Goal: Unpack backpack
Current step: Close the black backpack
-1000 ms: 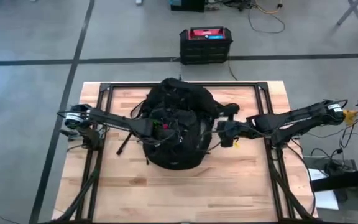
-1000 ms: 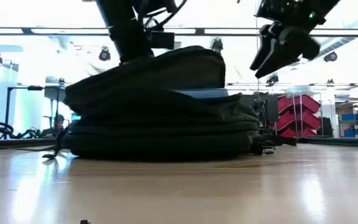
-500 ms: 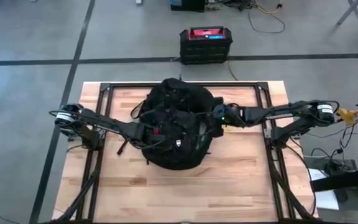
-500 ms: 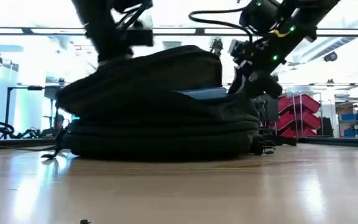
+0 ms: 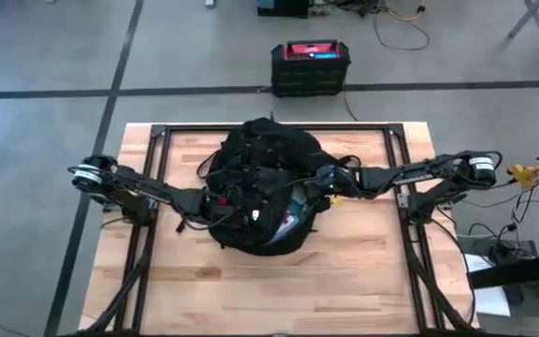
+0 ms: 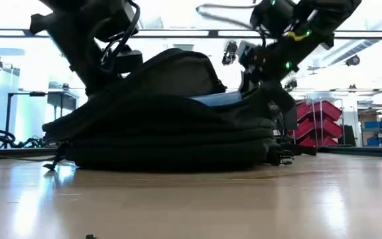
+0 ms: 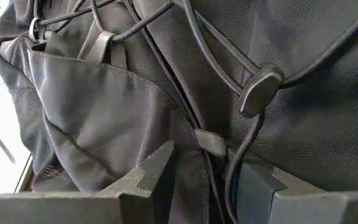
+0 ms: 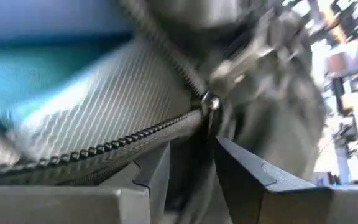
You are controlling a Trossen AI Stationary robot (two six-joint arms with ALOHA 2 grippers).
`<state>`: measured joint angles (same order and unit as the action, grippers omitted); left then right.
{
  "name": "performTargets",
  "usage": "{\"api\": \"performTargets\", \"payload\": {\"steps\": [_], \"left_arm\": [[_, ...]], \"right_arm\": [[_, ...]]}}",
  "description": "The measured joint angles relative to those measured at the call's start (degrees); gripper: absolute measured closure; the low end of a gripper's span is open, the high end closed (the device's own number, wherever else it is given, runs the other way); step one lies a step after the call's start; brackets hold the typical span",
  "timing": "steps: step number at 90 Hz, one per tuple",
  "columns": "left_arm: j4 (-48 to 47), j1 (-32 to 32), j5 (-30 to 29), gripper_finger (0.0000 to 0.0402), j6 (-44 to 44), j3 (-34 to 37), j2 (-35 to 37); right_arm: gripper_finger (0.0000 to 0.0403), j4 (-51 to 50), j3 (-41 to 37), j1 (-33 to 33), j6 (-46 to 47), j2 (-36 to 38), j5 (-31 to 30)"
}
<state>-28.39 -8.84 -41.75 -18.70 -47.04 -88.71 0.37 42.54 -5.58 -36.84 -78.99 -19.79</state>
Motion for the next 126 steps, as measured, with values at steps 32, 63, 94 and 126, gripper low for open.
{"api": "performTargets", "payload": {"steps": [32, 63, 94, 126], "left_arm": [[5.4, 0.1, 0.3, 0.0284, 0.1, 3.1, 0.4], [5.8, 0.1, 0.9, 0.0284, 0.1, 3.2, 1.0], [5.8, 0.1, 1.0, 0.0284, 0.0, 3.2, 1.5], [5.1, 0.1, 1.9, 0.0284, 1.3, 1.9, 1.7]], "right_arm": [[0.0250, 4.4, 0.0, 0.8, -3.1, -3.5, 0.3], [0.0240, 9.7, 0.0, -1.7, -2.0, -6.8, -4.7], [0.0287, 8.6, 0.0, -5.4, 5.2, -7.0, -3.7], [0.0389, 8.6, 0.0, -5.7, 6.7, -7.1, -1.3]]}}
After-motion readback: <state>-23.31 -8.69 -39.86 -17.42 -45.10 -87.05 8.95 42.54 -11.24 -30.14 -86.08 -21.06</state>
